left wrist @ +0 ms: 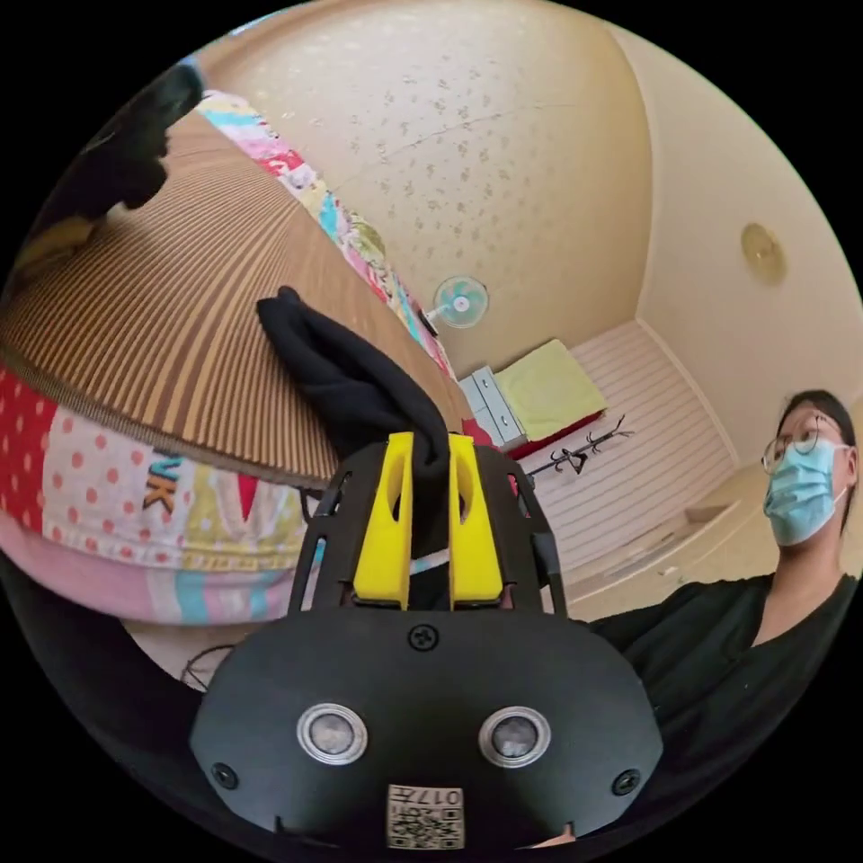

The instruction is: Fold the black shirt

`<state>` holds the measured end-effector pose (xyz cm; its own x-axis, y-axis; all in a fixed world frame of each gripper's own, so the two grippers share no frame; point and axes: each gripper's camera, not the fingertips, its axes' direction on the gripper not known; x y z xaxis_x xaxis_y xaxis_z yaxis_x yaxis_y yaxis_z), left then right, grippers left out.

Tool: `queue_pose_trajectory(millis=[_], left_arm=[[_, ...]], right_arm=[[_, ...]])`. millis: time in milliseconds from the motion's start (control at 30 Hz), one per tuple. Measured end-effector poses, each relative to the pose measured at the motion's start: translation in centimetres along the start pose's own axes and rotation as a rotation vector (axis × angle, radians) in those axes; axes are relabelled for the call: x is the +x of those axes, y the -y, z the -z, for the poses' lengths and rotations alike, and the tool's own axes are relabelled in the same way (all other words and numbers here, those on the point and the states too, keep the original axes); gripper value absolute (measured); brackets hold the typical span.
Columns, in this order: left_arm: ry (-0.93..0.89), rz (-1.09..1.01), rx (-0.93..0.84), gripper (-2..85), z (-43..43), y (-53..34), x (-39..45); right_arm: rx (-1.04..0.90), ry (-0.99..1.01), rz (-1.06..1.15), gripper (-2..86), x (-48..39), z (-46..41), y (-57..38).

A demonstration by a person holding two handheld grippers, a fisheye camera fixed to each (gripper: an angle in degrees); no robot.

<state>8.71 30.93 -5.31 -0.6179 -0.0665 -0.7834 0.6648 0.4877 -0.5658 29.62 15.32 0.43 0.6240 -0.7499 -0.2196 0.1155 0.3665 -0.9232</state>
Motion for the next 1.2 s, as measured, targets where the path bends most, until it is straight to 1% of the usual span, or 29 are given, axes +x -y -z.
queue_pose_trajectory(millis=[67, 100, 167, 300, 367, 433, 500, 567, 600, 667, 700, 733, 800, 867, 933, 1000, 1067, 1100, 1167, 1200], left_arm=[[-0.005, -0.185, -0.064, 6.4, -3.4, 1.2, 4.4], [-0.006, -0.233, -0.085, 6.4, -4.5, 1.3, 5.5], [-0.014, -0.399, -0.175, 6.4, -9.6, 1.2, 9.9], [-0.051, -0.581, -0.319, 6.3, -18.1, -1.5, 15.2], [-0.052, -0.681, -0.413, 6.3, -23.3, -4.5, 17.4], [-0.051, -0.719, -0.484, 6.4, -26.7, -6.8, 18.4], [-0.041, -0.71, -0.572, 6.4, -30.0, -8.7, 18.2], [-0.052, -0.624, -0.656, 6.5, -33.5, -11.2, 16.2], [-0.058, -0.609, -0.673, 6.6, -34.2, -11.8, 15.7], [-0.041, -0.559, -0.714, 7.7, -36.1, -13.6, 13.5], [-0.036, -0.543, -0.728, 8.2, -36.5, -14.0, 12.9], [-0.039, -0.493, -0.774, 9.7, -37.4, -14.4, 11.7], [-0.098, -0.426, -0.802, 12.0, -37.6, -14.4, 10.2], [-0.165, -0.415, -0.762, 13.1, -35.8, -13.9, 9.8], [-0.162, -0.453, -0.757, 13.9, -34.4, -13.8, 10.2], [-0.144, -0.493, -0.733, 14.9, -32.5, -13.7, 10.7], [-0.131, -0.501, -0.676, 15.4, -29.4, -13.2, 10.5], [-0.123, -0.495, -0.661, 15.3, -28.6, -13.0, 10.2], [-0.073, -0.458, -0.585, 15.2, -25.0, -11.9, 8.8], [-0.058, -0.446, -0.563, 15.1, -24.0, -11.6, 8.3]], right_arm=[[0.004, 0.006, 0.003, 0.2, 0.8, 0.5, -0.1], [0.004, 0.012, 0.001, 0.2, 1.1, 0.7, -0.1], [0.004, 0.038, -0.012, 0.2, 2.3, 1.3, 0.0], [-0.011, 0.046, -0.018, 0.2, 3.7, 2.4, 0.5], [-0.092, 0.105, -0.015, 0.3, 5.5, 4.6, 1.4], [-0.148, 0.165, -0.011, 0.3, 7.7, 7.5, 1.6], [-0.125, 0.202, -0.051, 0.4, 10.4, 10.9, 0.6], [-0.077, 0.264, -0.139, 0.7, 14.5, 14.6, -1.3], [-0.075, 0.293, -0.159, 0.8, 15.5, 15.2, -1.8], [-0.074, 0.424, -0.237, 1.5, 19.1, 16.8, -3.7], [-0.066, 0.447, -0.252, 1.7, 19.7, 17.1, -4.1], [-0.052, 0.489, -0.281, 2.8, 20.8, 17.6, -5.0], [-0.039, 0.567, -0.319, 6.4, 21.7, 18.1, -5.8], [-0.053, 0.638, -0.335, 13.7, 21.4, 18.0, -5.6], [-0.126, 0.616, -0.319, 16.8, 20.5, 17.1, -4.6], [-0.22, 0.581, -0.263, 17.2, 19.1, 15.7, -3.4], [-0.307, 0.533, -0.229, 14.5, 17.6, 14.4, -2.0], [-0.313, 0.522, -0.227, 13.4, 17.4, 14.6, -1.7], [-0.322, 0.413, -0.179, 9.8, 16.3, 16.6, -0.2], [-0.318, 0.39, -0.152, 9.1, 15.8, 17.4, 0.2]])
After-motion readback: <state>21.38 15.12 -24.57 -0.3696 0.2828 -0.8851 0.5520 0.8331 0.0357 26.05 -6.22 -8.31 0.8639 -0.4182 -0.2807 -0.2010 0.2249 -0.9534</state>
